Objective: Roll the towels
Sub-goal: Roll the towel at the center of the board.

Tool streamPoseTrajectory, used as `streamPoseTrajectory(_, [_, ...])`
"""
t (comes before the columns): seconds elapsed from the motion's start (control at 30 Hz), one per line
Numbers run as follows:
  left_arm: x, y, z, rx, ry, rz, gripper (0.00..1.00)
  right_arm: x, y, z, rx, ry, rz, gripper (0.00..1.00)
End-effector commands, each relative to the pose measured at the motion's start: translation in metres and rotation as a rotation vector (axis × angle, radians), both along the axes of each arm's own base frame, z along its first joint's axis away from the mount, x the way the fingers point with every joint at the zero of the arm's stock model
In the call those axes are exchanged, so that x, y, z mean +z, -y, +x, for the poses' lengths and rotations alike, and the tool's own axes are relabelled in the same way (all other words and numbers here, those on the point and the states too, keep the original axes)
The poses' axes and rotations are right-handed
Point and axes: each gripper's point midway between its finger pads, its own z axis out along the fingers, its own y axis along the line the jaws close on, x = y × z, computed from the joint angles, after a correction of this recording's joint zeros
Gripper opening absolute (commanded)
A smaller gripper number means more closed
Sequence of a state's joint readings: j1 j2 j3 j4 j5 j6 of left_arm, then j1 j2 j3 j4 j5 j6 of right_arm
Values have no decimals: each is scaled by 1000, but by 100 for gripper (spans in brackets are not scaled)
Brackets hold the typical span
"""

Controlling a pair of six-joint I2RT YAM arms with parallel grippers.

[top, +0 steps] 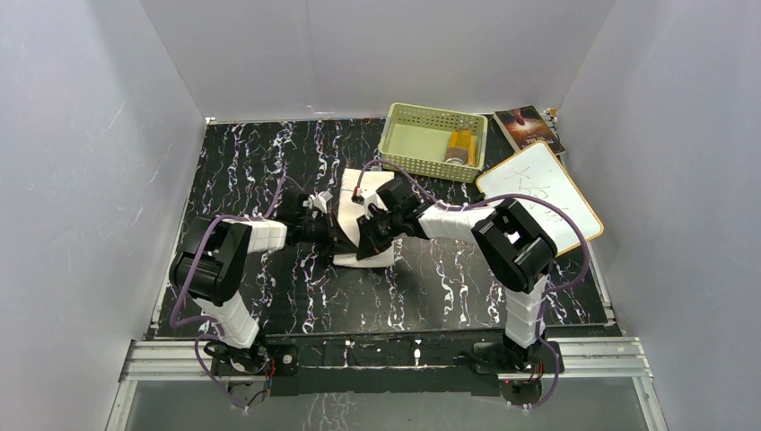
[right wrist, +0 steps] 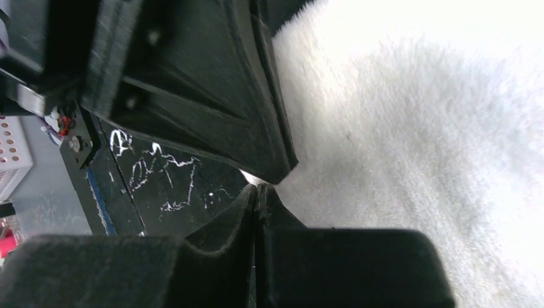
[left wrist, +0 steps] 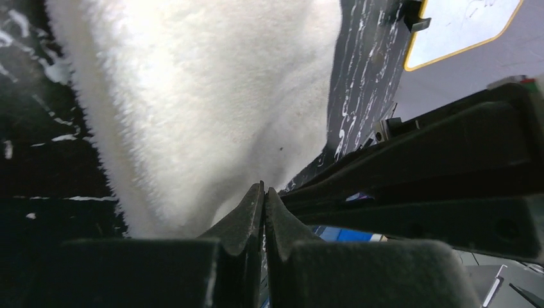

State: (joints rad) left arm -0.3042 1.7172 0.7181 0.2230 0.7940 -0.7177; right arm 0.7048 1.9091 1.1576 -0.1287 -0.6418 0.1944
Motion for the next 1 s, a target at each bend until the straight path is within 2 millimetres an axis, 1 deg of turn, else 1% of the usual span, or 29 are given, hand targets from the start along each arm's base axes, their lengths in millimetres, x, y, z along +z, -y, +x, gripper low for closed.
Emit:
streamPoseTrajectory(0.0, [-12, -5, -16, -19, -42, 30, 0, -12, 1, -3, 7, -18, 17, 0])
streamPoseTrajectory(0.17, [-24, -12, -29, -27, -76, 66, 0, -26, 16, 3, -34, -41, 4, 0])
streamPoseTrajectory(0.27, [-30, -18, -36, -31, -90, 106, 0, -30, 28, 7, -65, -46, -9, 0])
streamPoseTrajectory(0.5, [-48, -31, -51, -43, -132, 191, 0, -22, 58, 6, -124, -54, -10, 0])
streamPoseTrajectory(0.63, [-53, -36, -54, -49, -137, 222, 0, -21, 76, 4, -163, -63, -22, 0])
streamPoseTrajectory(0.73, [-53, -39, -52, -54, -130, 245, 0, -25, 89, 0, -191, -65, -54, 0])
streamPoseTrajectory(0.8, [-51, -40, -48, -54, -123, 254, 0, -18, 94, 0, -202, -37, -67, 0])
streamPoseTrajectory(0.87, [-44, -37, -41, -58, -103, 243, 0, -6, 97, 6, -214, 9, -77, 0])
streamPoseTrajectory(0.9, [-37, -34, -36, -63, -84, 226, 0, 4, 98, 10, -221, 49, -77, 0])
streamPoseTrajectory(0.93, [-29, -31, -30, -68, -60, 207, 0, 19, 96, 16, -222, 105, -68, 0])
streamPoseTrajectory(0.97, [-19, -27, -24, -74, -26, 185, 2, 35, 94, 19, -214, 177, -61, 9])
